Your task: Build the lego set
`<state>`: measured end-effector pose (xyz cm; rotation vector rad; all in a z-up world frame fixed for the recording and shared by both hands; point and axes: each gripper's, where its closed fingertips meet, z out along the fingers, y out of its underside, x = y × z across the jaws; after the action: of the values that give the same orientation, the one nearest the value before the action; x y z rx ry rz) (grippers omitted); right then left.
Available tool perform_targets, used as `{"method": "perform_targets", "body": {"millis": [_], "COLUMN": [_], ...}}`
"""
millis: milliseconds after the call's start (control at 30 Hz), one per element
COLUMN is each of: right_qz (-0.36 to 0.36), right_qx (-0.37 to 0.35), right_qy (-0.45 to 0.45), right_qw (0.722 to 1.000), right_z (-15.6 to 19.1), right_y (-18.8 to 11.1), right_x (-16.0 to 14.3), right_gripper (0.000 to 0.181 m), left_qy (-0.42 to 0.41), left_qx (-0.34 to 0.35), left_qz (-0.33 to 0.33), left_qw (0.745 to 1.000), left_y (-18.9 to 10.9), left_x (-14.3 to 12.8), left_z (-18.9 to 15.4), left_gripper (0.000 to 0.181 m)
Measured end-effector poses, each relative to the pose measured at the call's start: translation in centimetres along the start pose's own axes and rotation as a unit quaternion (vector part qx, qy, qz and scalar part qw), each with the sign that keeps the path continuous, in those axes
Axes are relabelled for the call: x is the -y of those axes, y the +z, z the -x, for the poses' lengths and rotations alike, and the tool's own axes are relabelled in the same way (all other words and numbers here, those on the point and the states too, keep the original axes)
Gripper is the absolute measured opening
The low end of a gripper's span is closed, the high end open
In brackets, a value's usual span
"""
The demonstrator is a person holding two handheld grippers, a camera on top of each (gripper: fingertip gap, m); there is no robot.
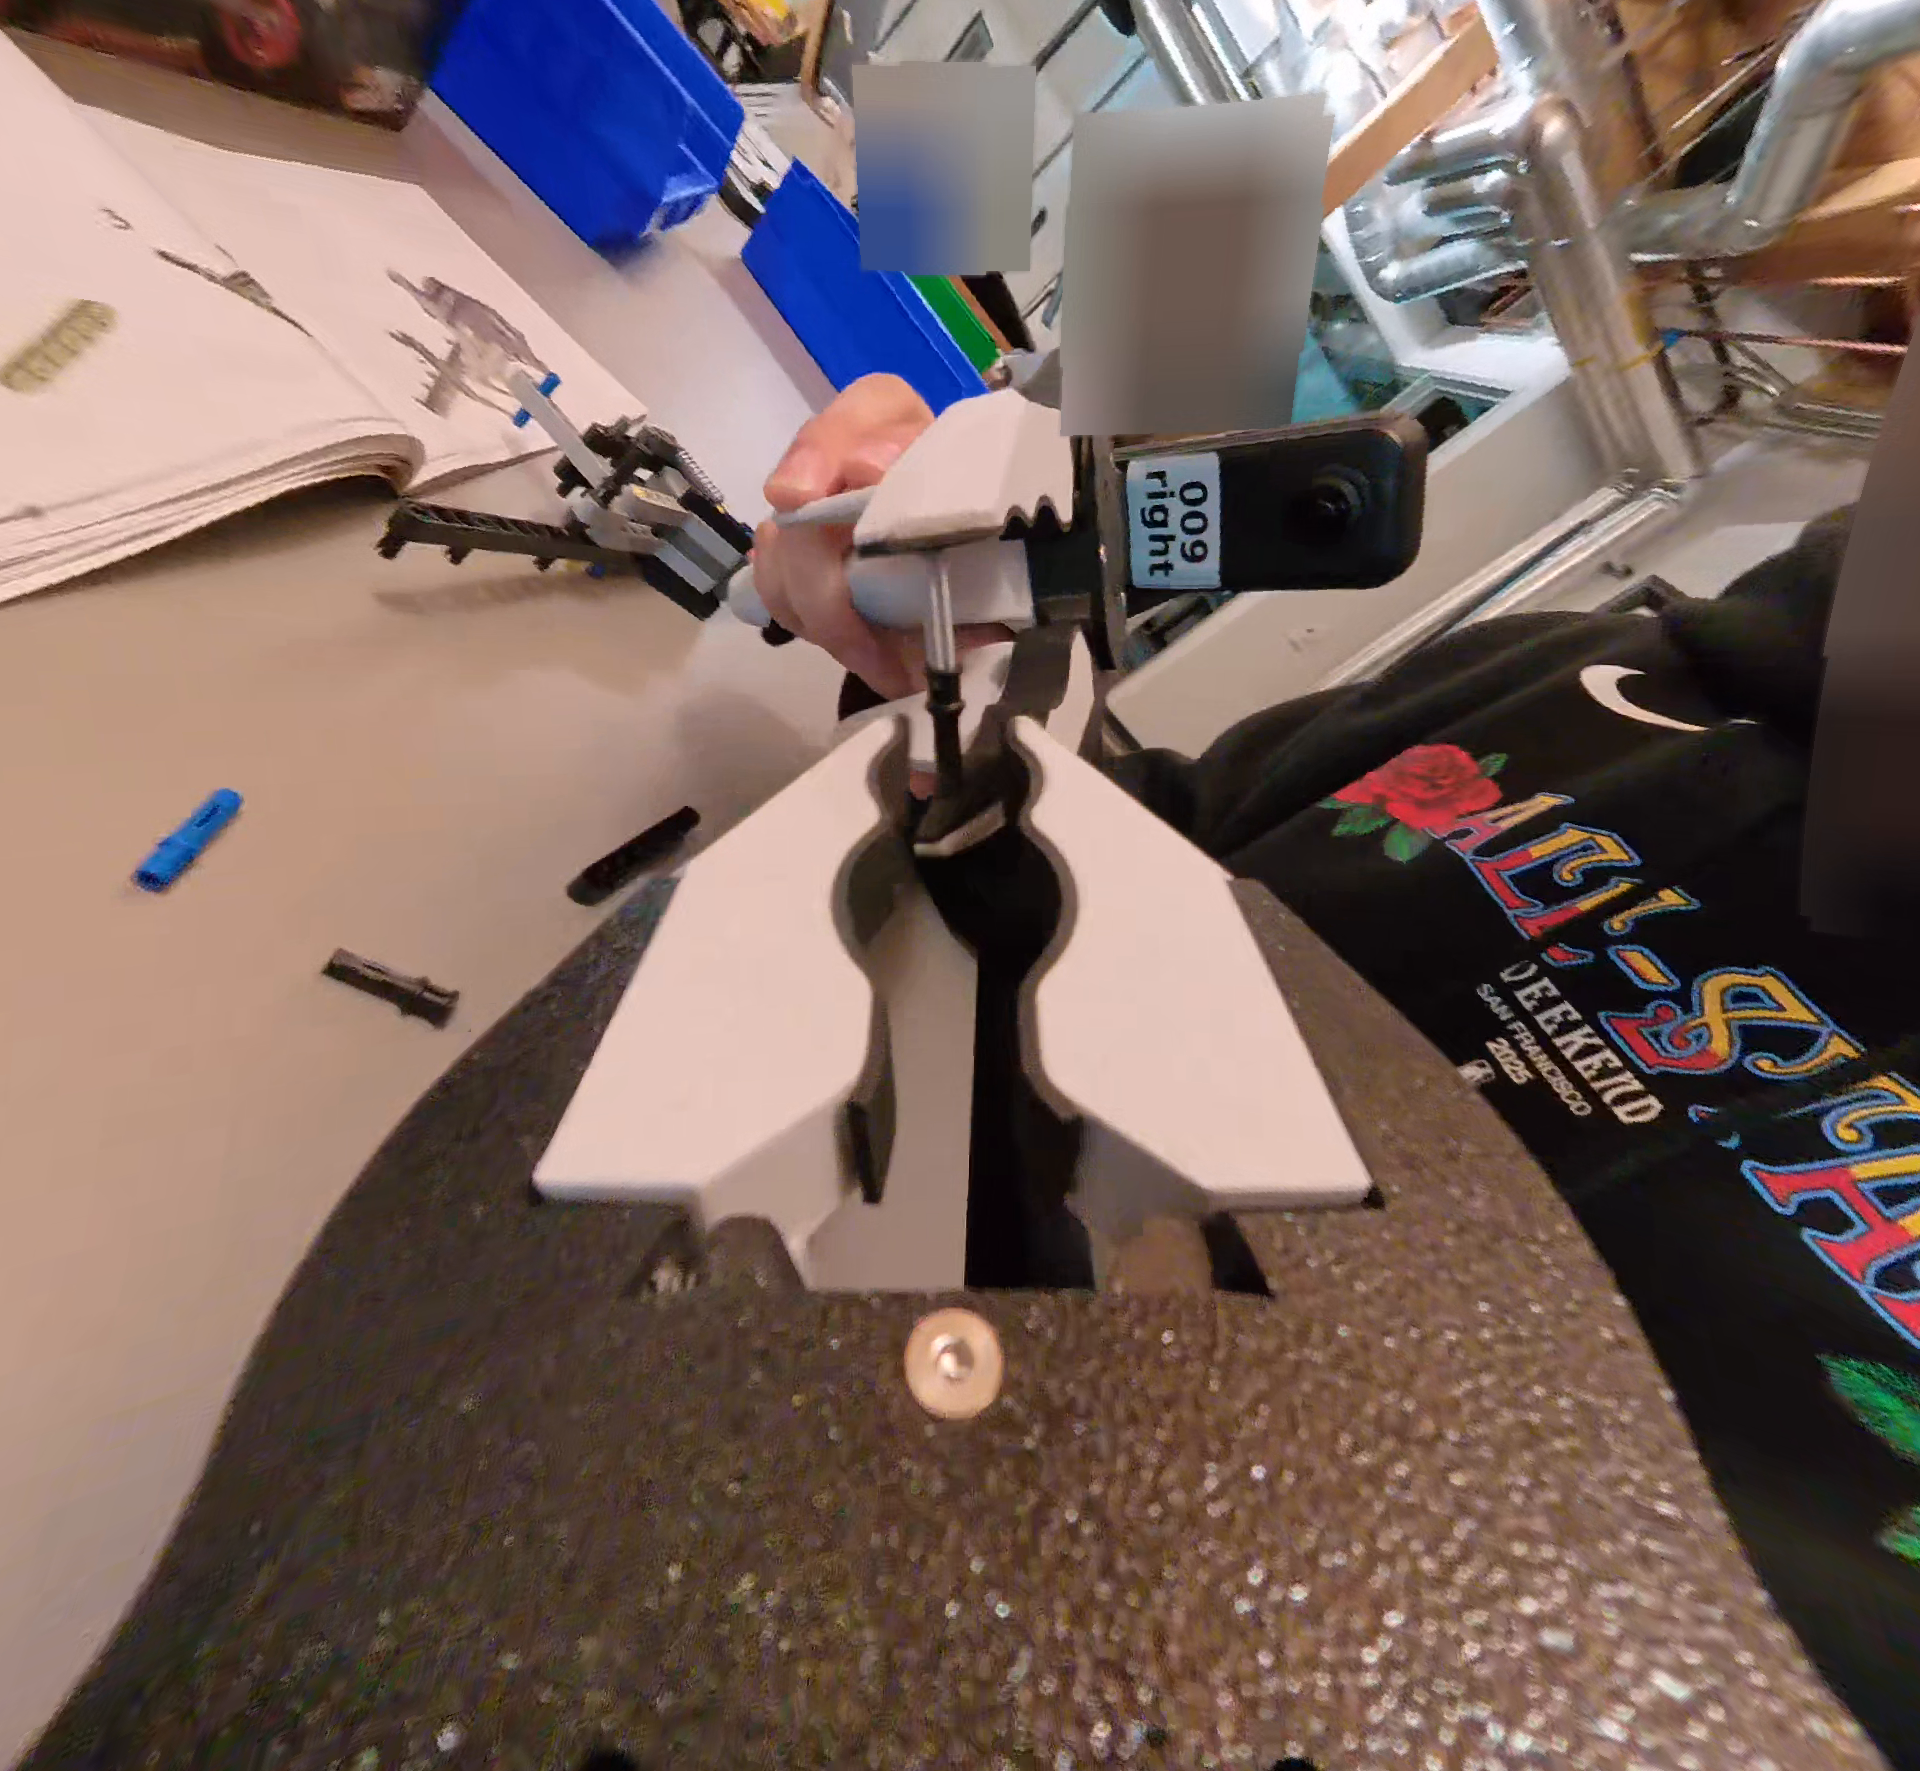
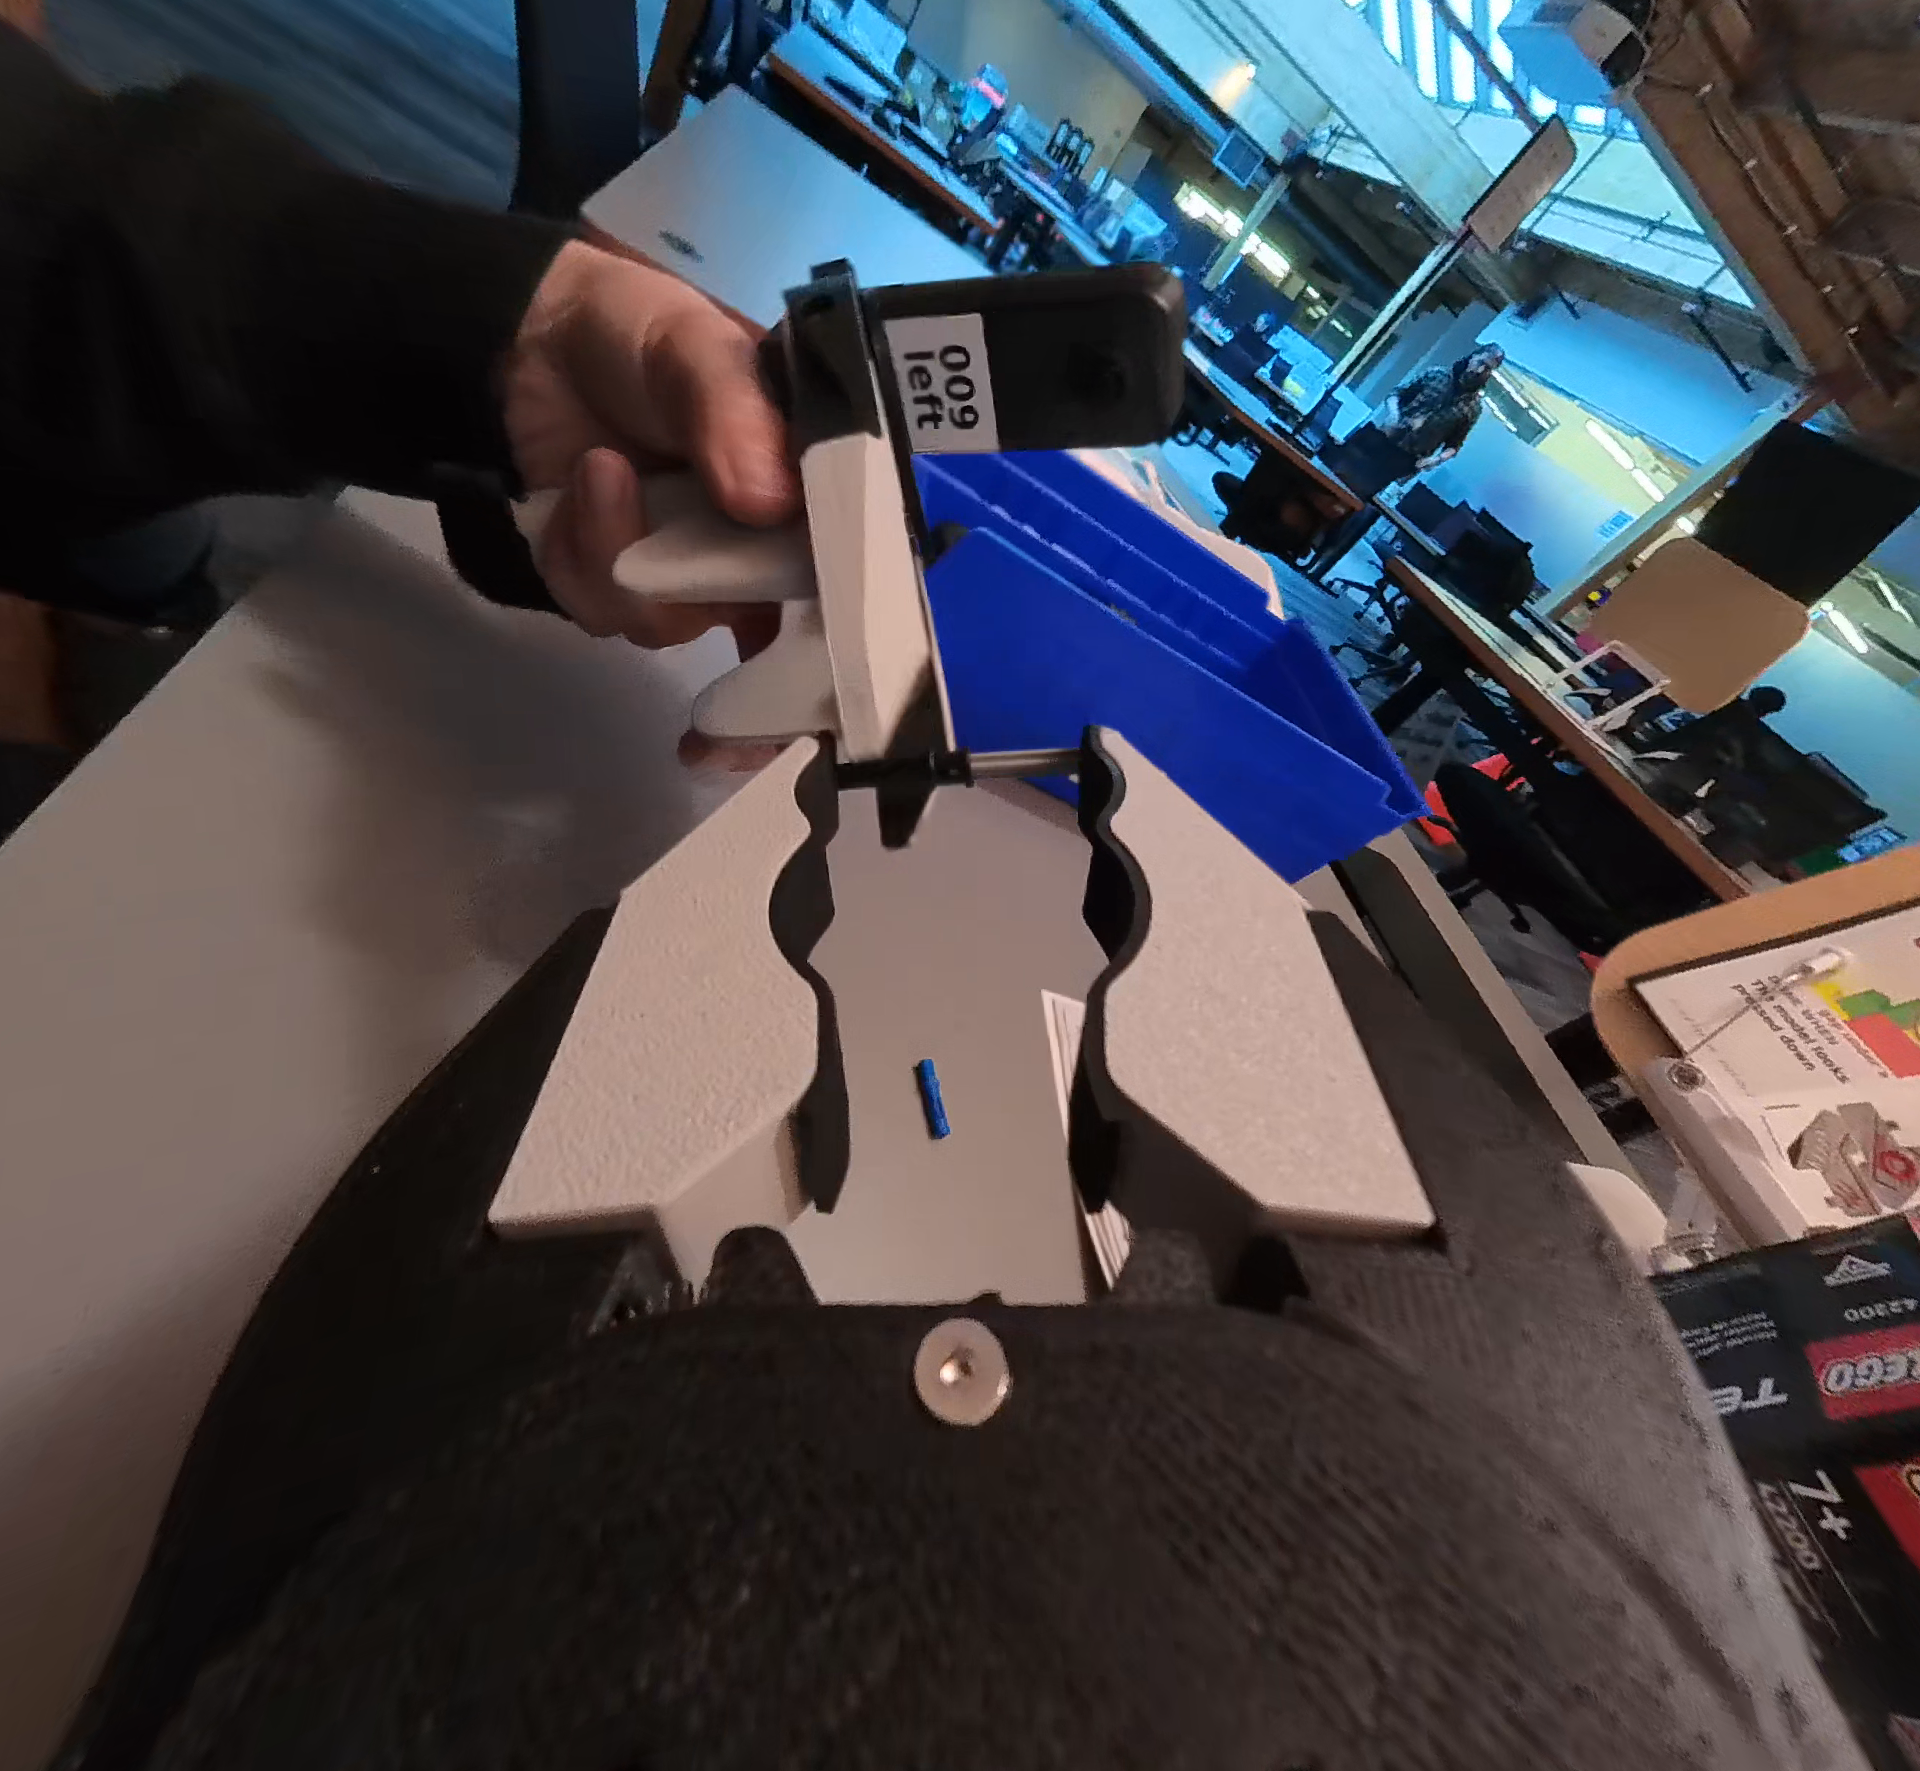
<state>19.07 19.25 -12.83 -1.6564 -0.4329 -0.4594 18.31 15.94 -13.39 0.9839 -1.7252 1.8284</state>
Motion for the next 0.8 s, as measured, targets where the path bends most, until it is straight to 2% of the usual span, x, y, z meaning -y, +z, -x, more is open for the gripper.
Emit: {"method": "perform_targets", "body": {"millis": [33,67,233,600,800], "right_qz": [0.004,0.004,0.03,0.04,0.021], "right_qx": [0.005,0.003,0.015,0.033,0.057], "right_qy": [-0.006,-0.012,-0.018,-0.055,-0.041], "right_qw": [1.0,1.0,0.999,0.997,0.997], "right_z": [0.2,0.3,0.7,1.7,2.5], "right_y": [0.1,0.1,0.3,0.4,0.5], "right_x": [-0.1,-0.1,-1.2,-1.6,-1.1], "right_gripper": [0.045,0.045,0.045,0.047,0.048], "left_qy": [-0.003,-0.002,-0.008,-0.02,-0.021], "left_qx": [-0.002,-0.005,0.01,-0.019,-0.024], "left_qz": [-0.003,-0.003,0.015,0.044,0.062], "left_qw": [1.0,1.0,1.0,0.999,0.998], "left_y": [0.1,0.1,0.1,-0.3,-0.2], "left_x": [0.0,0.0,-0.7,-1.6,-2.2], "left_z": [0.1,0.2,1.3,0.8,0.8], "left_gripper": [0.006,0.004,0.003,0.003,0.002]}}
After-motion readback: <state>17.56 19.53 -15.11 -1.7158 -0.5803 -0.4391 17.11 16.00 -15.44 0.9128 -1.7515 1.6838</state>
